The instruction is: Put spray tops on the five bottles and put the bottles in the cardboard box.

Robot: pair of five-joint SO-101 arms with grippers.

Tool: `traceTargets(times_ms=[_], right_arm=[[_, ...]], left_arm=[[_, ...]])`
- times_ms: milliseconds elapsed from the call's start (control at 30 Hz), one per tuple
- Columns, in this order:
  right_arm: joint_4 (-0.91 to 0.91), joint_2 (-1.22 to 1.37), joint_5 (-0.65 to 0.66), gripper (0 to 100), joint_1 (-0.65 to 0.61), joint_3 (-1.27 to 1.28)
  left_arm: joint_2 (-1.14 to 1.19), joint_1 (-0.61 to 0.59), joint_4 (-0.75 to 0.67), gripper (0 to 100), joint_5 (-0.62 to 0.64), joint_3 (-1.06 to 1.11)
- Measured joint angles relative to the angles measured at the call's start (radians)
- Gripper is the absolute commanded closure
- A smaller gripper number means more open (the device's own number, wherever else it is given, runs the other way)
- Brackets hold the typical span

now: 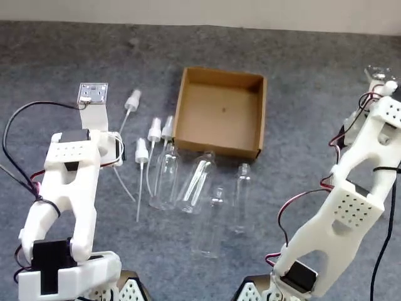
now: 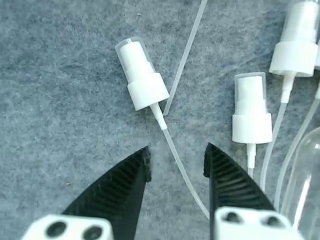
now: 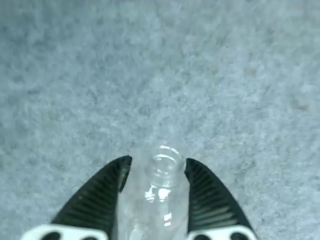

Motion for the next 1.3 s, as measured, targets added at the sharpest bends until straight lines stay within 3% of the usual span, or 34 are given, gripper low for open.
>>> traceTargets(times_ms=[133,333,1300], right_arm=[[-0.051,-0.005,-0.006,98.0,-0.008,0.0],[-0.055,0.008,-0.048,79.5,-0.021,0.04],[-0.083,0.133,-0.057,78.9,-0.048,0.04]], left_arm=[[0.0,0.0,0.002,86,0.0,0.0],[0.0,0.0,0.0,86,0.0,0.002],[0.0,0.0,0.0,86,0.0,0.002]])
